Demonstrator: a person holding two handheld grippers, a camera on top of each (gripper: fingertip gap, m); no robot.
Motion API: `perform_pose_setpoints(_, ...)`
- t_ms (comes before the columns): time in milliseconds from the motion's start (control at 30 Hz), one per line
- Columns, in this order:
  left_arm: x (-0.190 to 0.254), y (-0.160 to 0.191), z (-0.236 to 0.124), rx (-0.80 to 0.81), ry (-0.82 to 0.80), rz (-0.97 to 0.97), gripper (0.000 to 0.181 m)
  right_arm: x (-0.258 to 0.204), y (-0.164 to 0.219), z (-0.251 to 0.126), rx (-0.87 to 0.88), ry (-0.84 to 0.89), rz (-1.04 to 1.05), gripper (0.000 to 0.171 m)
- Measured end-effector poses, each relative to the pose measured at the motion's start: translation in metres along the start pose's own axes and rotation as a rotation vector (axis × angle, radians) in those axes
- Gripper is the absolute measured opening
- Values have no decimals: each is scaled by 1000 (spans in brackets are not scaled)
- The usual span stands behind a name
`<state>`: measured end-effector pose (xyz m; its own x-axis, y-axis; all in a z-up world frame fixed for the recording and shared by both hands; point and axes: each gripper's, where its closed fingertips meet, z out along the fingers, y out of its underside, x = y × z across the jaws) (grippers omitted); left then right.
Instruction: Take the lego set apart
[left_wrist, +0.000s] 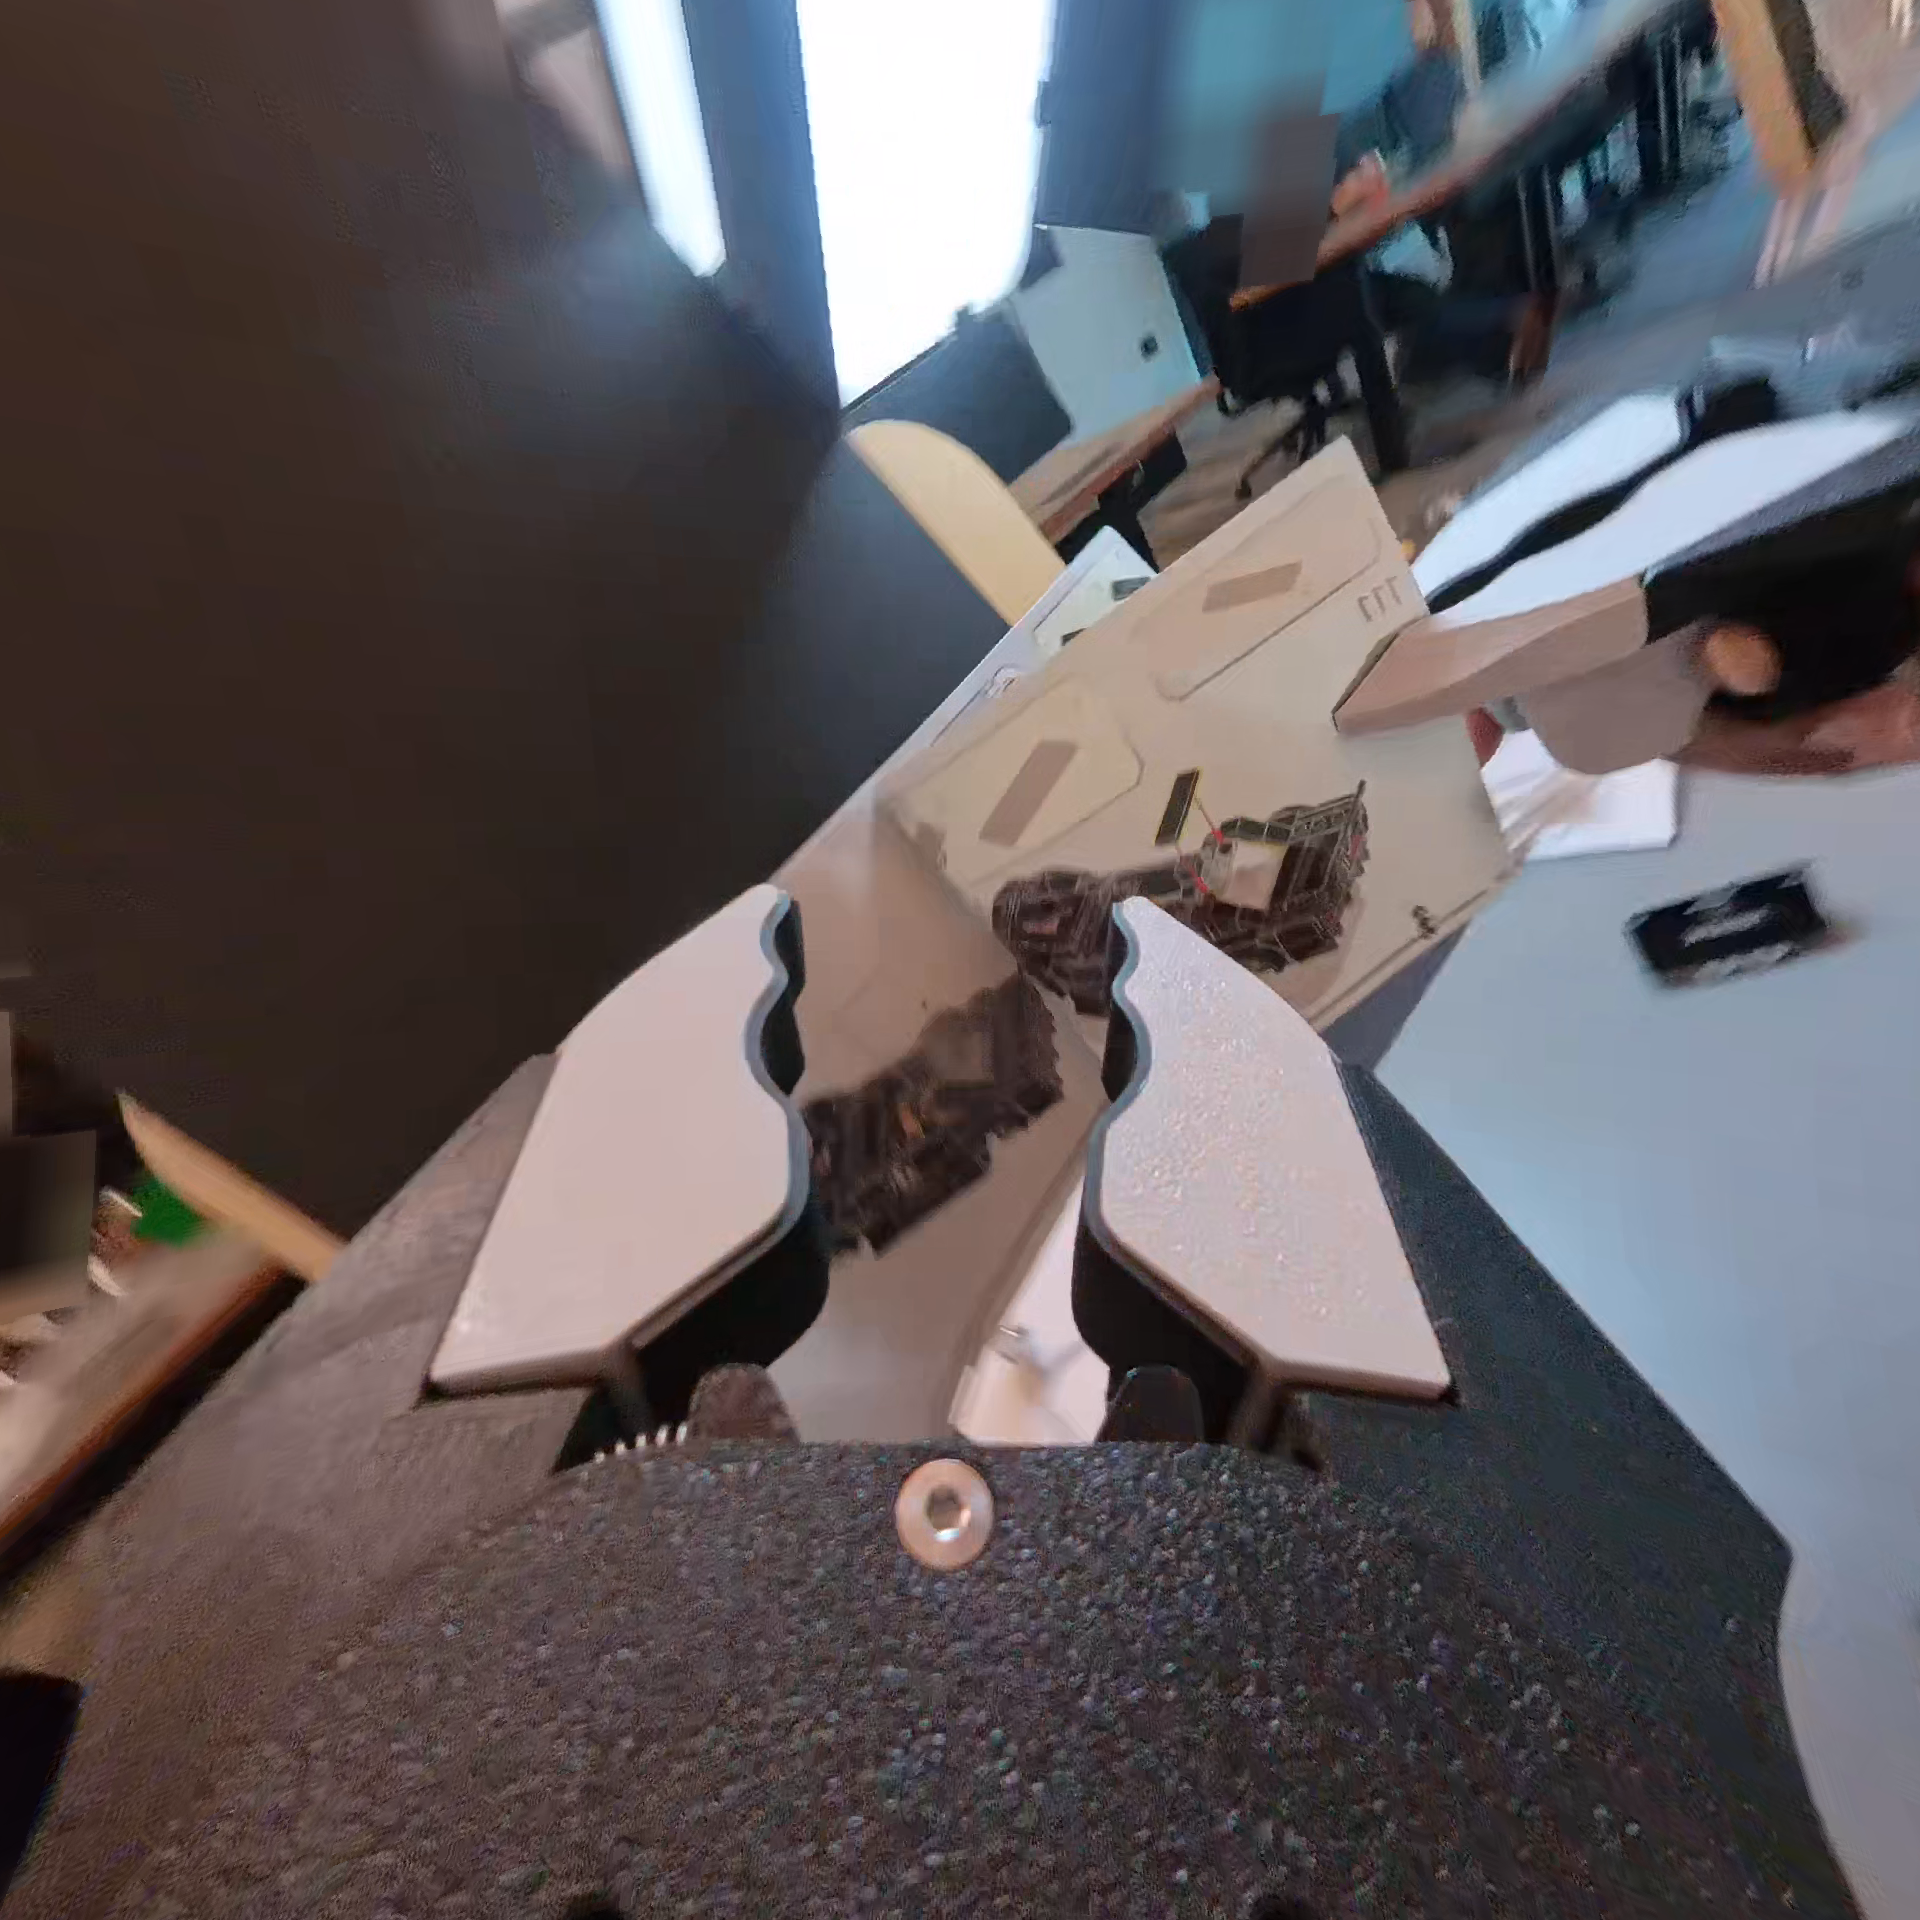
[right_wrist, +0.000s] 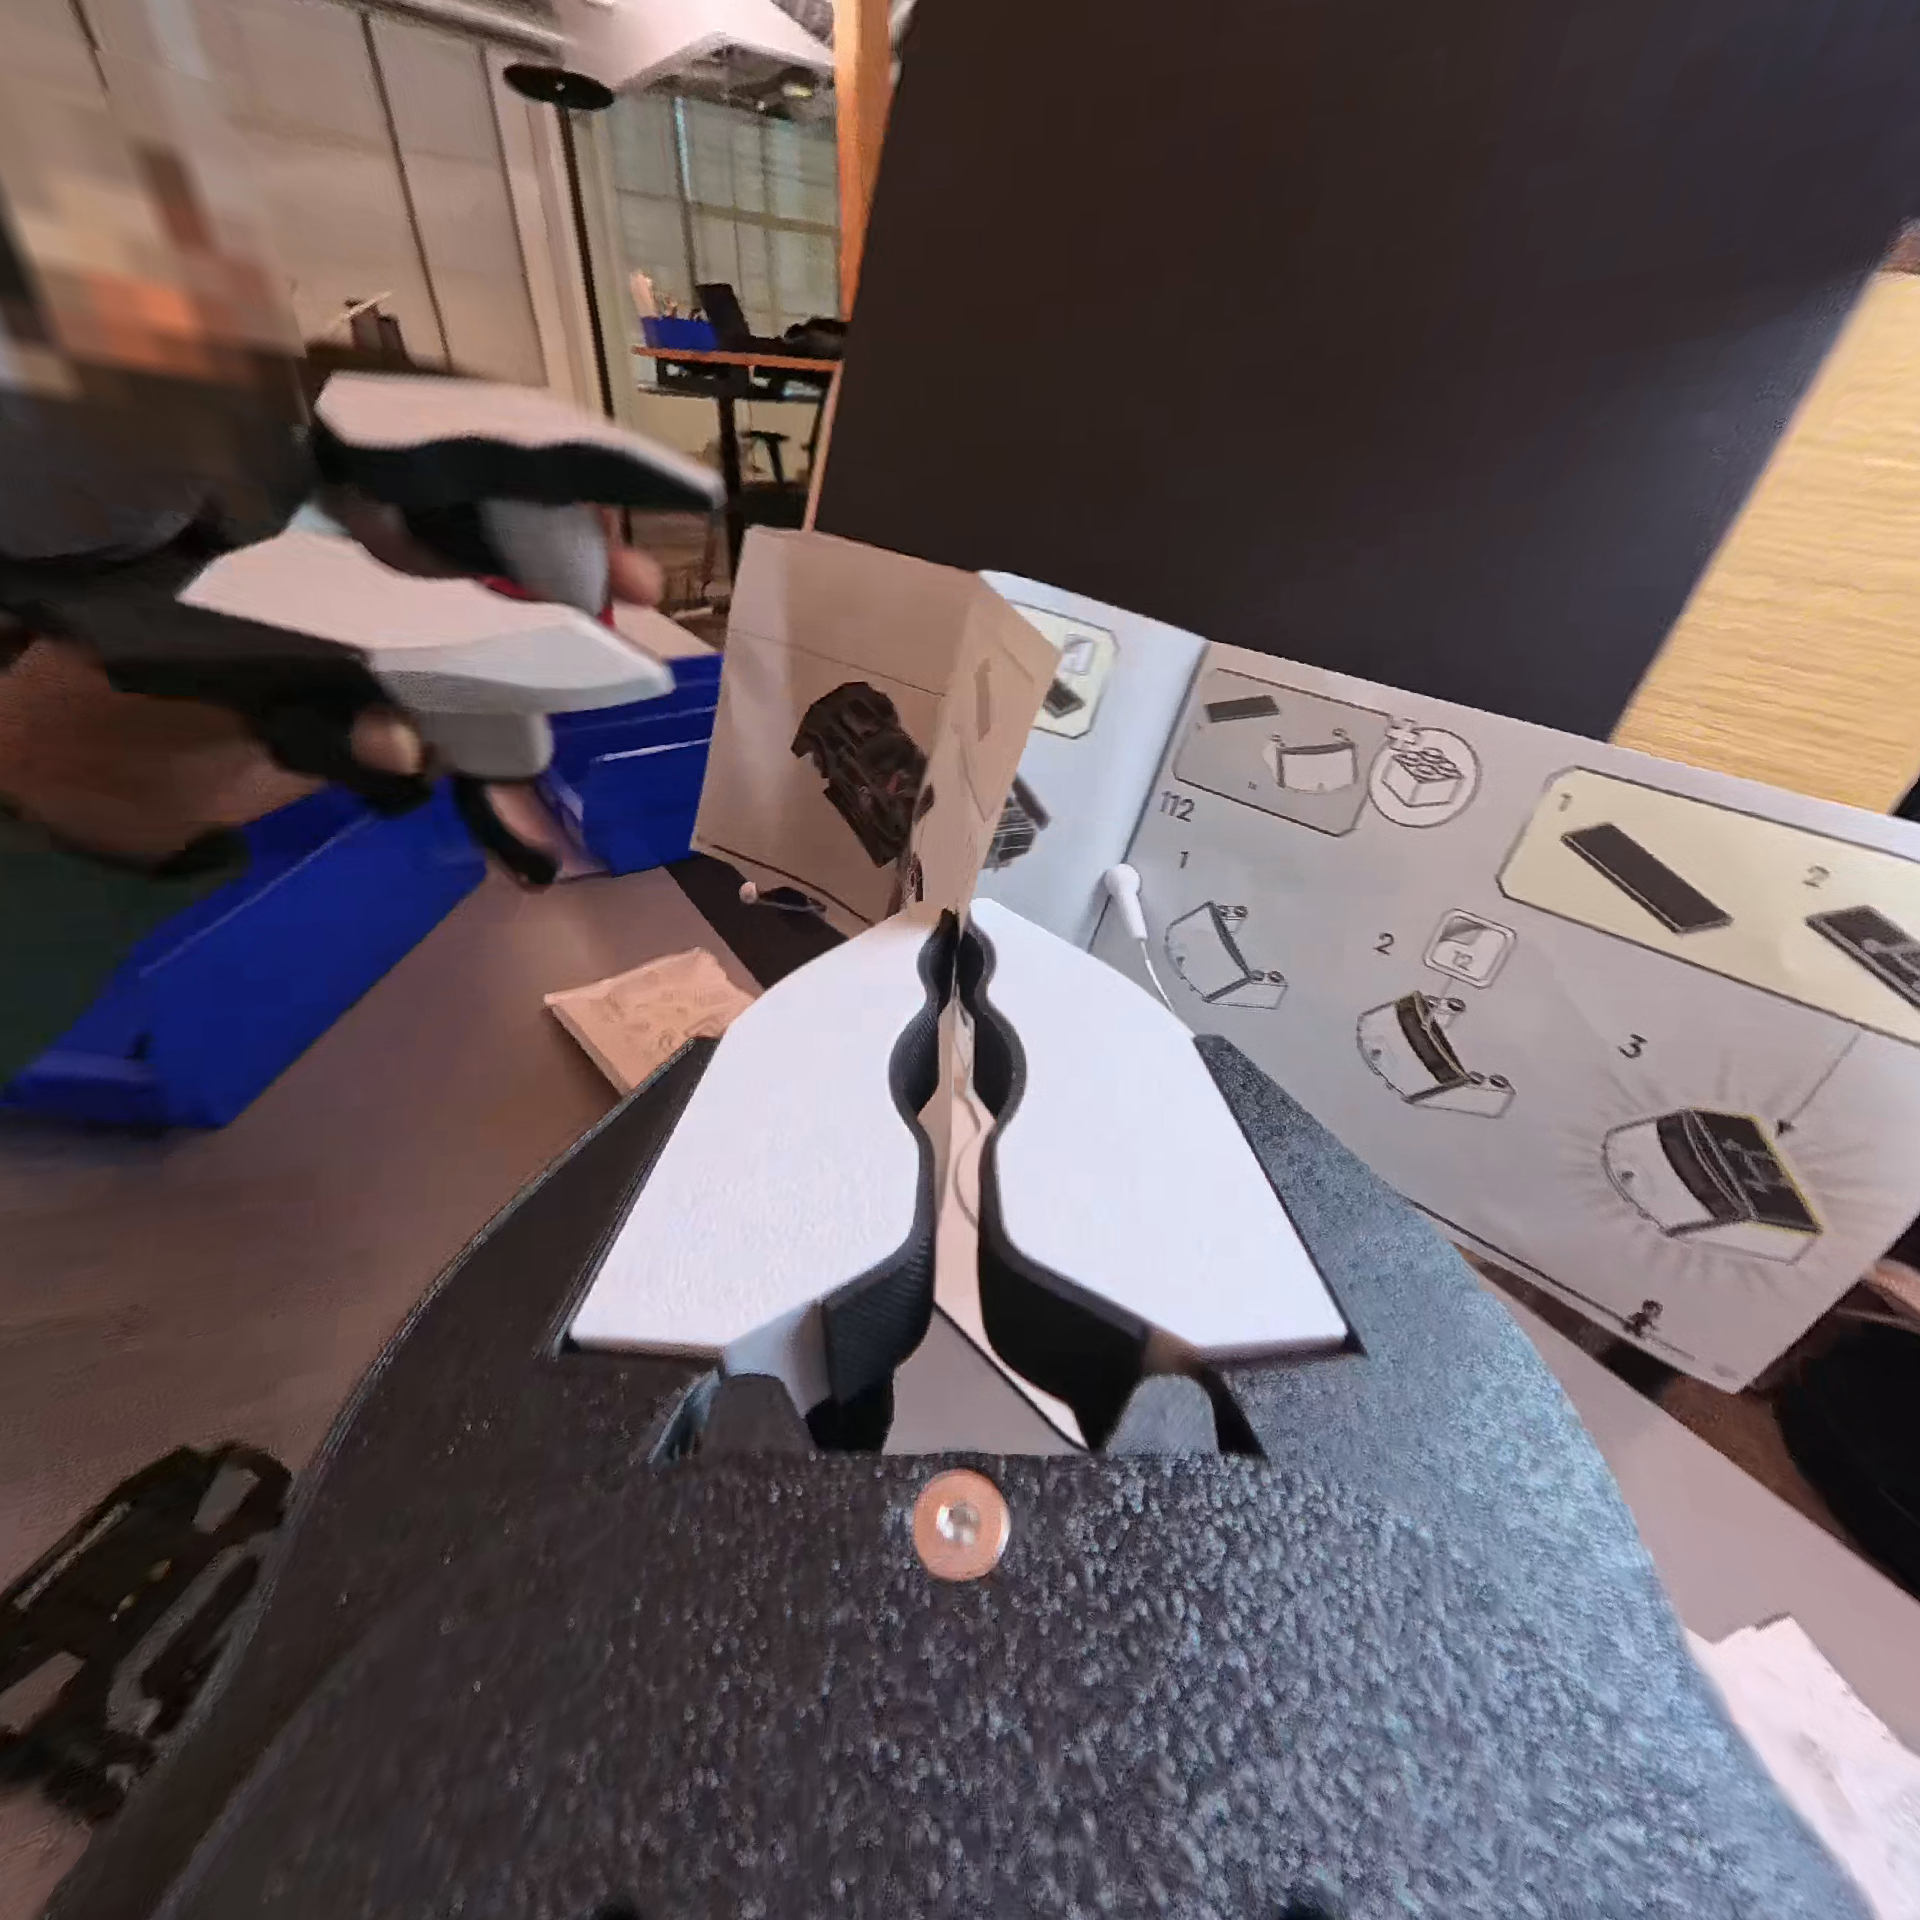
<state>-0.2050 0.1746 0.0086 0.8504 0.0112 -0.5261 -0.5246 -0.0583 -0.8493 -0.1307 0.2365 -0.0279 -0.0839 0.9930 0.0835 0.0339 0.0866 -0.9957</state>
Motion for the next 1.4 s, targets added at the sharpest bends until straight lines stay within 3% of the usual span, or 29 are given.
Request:
perform_pose_setpoints(67, 6, -13, 16, -7, 43, 180, 48, -9, 4, 0, -24, -26, -75, 0)
perform_pose_setpoints(167, 26, -18, 36, -99, 260, 273, 57, -22, 10, 1, -54, -76, -154, 0)
perform_pose_setpoints(267, 50, -23, 39, -89, 508, 368, 62, -33, 11, 5, -64, -113, -218, 0)
perform_pose_setpoints(367, 61, -24, 36, -129, 651, 481, 62, -45, 12, 13, -88, -146, -292, 1)
perform_pose_setpoints(433, 63, -18, 33, -200, 709, 579, 54, -53, 14, 20, -108, -164, -355, 2)
perform_pose_setpoints(500, 64, -10, 27, -268, 754, 659, 35, -59, 15, 26, -120, -178, -396, 3)
perform_pose_setpoints(600, 53, -11, 24, -269, 707, 736, 8, -64, 19, 29, -125, -206, -389, 8)
perform_pose_setpoints(700, 42, -17, 23, -242, 650, 712, 0, -60, 18, 24, -73, -244, -295, 12)
perform_pose_setpoints(800, 38, -16, 23, -224, 614, 704, 0, -49, 12, 16, -12, -288, -142, 12)
perform_pose_setpoints(933, 34, -21, 25, -173, 547, 694, 0, -30, 10, 12, 10, -266, -99, 13)
perform_pose_setpoints(1100, 27, -26, 27, -149, 483, 662, 0, 22, 9, 14, 31, -198, 55, 19)
perform_pose_setpoints(1267, 23, -24, 27, -163, 452, 655, 0, 59, 32, 40, -76, -80, 16, 22)
perform_pose_setpoints(1400, 15, -24, 19, -158, 424, 630, 0, 64, 48, 52, -186, 17, -172, 22)
